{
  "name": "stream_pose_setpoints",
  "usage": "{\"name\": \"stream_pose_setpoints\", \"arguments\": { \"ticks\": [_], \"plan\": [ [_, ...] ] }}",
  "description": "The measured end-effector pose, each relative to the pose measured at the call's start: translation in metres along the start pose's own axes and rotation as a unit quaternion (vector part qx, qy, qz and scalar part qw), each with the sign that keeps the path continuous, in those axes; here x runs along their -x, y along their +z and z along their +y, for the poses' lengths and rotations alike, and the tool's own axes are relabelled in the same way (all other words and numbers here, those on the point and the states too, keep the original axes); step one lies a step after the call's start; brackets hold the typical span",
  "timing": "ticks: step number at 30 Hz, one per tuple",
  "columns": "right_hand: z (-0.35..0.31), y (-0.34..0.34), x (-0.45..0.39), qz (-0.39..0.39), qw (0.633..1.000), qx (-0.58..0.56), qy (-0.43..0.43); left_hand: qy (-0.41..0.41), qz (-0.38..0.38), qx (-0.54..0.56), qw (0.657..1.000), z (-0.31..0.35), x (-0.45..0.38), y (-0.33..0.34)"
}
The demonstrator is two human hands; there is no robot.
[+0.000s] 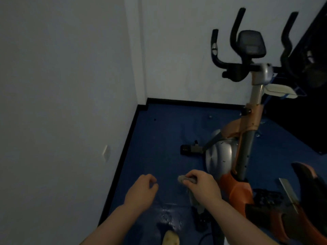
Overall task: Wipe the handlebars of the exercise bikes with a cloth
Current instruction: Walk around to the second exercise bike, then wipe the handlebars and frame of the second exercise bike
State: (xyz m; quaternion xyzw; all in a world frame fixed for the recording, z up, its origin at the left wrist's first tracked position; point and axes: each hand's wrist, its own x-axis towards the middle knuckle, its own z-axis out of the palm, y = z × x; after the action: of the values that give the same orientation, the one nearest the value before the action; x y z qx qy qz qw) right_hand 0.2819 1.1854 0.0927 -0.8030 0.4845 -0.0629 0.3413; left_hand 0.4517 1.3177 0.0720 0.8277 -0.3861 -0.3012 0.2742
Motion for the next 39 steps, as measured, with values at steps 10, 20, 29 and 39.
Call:
{"name": "stream_pose_setpoints", "arguments": {
  "ticks": [10,20,29,39],
  "plan": [
    [0.021,-0.067,-0.099,0.068,0.996,-0.045,0.040,0.077,-0.036,-0.014,0.996,0.088,-0.122,0.003],
    [0.015,-0.122,-0.192,0.204,0.973,-0.092,0.049,0.159,-0.086,-0.036,0.983,0.166,-0.242,-0.003],
    [-0.002,-0.170,-0.268,0.348,0.923,-0.143,0.086,0.259,-0.122,0.001,0.958,0.237,-0.352,-0.035],
    [-0.018,-0.253,-0.330,0.511,0.855,-0.092,0.005,0.302,-0.106,0.154,0.935,0.315,-0.404,-0.026]
  ]
}}
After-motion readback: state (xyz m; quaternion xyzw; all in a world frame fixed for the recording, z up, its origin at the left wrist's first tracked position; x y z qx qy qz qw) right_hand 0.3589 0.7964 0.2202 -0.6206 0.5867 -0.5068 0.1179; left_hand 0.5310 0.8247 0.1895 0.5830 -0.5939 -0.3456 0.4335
